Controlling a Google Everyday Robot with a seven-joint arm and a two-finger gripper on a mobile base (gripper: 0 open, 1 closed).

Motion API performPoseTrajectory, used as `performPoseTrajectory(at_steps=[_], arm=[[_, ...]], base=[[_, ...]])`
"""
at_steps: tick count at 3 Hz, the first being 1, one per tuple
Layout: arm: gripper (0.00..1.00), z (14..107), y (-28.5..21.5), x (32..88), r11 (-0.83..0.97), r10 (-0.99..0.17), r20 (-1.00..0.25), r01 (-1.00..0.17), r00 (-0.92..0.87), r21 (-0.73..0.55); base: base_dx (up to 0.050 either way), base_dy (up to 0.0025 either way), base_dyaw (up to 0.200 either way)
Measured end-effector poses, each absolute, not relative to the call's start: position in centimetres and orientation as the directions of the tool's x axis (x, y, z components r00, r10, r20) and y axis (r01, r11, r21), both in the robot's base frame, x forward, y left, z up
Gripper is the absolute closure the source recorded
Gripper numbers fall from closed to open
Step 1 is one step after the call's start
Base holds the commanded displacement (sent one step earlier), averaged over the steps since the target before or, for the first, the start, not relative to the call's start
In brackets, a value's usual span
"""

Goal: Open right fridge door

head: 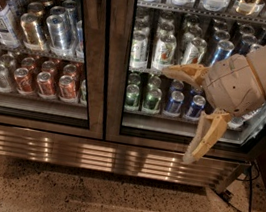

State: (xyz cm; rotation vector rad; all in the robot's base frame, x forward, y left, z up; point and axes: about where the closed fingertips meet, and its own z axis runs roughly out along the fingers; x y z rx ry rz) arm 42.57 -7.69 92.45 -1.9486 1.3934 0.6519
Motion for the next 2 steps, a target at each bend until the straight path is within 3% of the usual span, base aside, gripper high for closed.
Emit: performPoseTrajectory(at_steps=[2], arm=[[0.00,92.87,-6.99,42.49,-0.232,-0.601,-0.731,-0.946,0.322,-0.226]], base=[[0.000,0.00000,0.000]])
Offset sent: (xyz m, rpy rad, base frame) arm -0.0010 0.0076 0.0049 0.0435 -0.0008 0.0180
